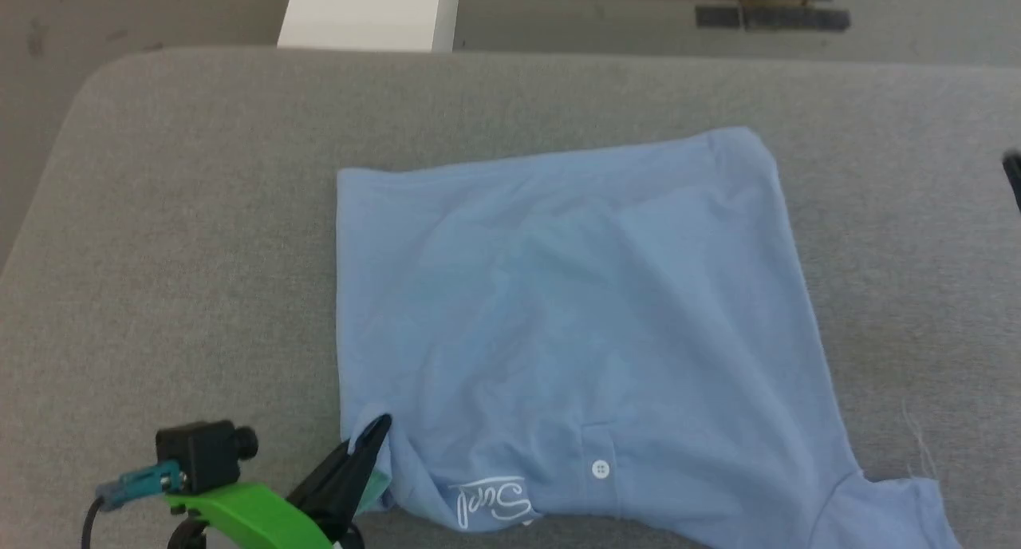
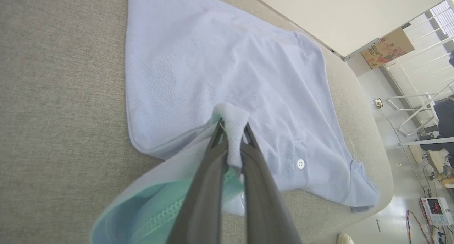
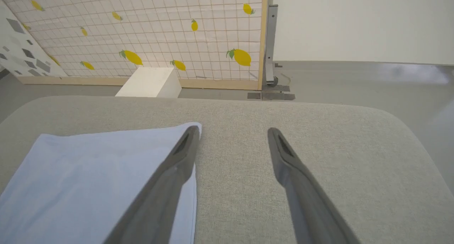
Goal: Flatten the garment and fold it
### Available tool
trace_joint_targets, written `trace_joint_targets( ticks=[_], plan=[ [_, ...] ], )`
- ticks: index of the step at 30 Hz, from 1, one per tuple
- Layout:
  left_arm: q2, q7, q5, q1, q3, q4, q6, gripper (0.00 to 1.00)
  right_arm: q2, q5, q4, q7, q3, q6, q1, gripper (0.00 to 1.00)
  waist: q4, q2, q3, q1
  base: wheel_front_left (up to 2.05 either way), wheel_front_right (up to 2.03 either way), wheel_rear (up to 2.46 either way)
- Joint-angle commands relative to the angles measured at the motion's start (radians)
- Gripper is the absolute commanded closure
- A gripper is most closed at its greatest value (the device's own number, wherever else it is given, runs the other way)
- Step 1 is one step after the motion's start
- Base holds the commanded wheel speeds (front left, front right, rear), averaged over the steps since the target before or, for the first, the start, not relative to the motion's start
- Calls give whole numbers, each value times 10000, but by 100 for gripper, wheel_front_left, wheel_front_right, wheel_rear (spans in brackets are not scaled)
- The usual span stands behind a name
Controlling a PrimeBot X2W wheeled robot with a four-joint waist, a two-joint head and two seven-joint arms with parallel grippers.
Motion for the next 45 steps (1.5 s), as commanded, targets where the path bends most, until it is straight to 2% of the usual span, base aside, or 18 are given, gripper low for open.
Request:
trace_joint_targets(
  ticks=[1, 6, 12, 20, 26, 27, 28, 30, 38, 45],
  plan=[
    [-62, -49, 91, -333, -45, -47, -95, 100, -86, -182, 566, 31, 280, -13, -701, 0, 422, 0, 777, -1, 0, 0, 0],
    [-113, -34, 212, -884, -239, -72, -259, 100, -126, -861, 2603, 616, 1294, -13, -2796, 0, 767, 0, 1553, -1, 0, 0, 0],
    [-252, 16, 245, -1400, -502, 10, -414, 100, -123, -1396, 4368, 1373, 1859, -13, -4273, 0, 1224, 0, 2200, -1, 0, 0, 0],
    [-446, -69, 239, -1800, -732, 320, -597, 100, -223, -1915, 5685, 1410, 2102, -13, -5021, 0, 1769, 0, 2751, -1, 0, 0, 0],
    [-552, -108, 201, -2012, -858, 497, -710, 100, -239, -2189, 6209, 1559, 1947, -13, -5115, 0, 2121, 0, 2977, -1, 0, 0, 0],
    [-564, -120, 201, -2027, -864, 513, -713, 100, -231, -2232, 6252, 1595, 1908, -13, -5132, 10, 2147, 0, 3015, -1, 0, 0, 0],
    [-585, -135, 188, -2030, -874, 530, -714, 100, -219, -2275, 6282, 1631, 1870, -13, -5149, 52, 2173, 0, 3065, -1, 0, 0, 0],
    [-607, -162, 174, -2021, -882, 568, -715, 100, -223, -2360, 6289, 1615, 1836, -13, -5181, 100, 2186, 0, 3121, -1, 0, 0, 0],
    [-570, -256, 218, -2074, -840, 760, -729, 100, -225, -2248, 6178, 1093, 1765, -13, -5053, 100, 1888, 0, 2828, -1, 0, 0, 0],
    [-368, -203, 317, -1968, -746, 943, -622, 100, -207, -1455, 5916, 84, 1790, -13, -4379, 100, 1218, 0, 1628, -1, 0, 0, 0]
  ],
)
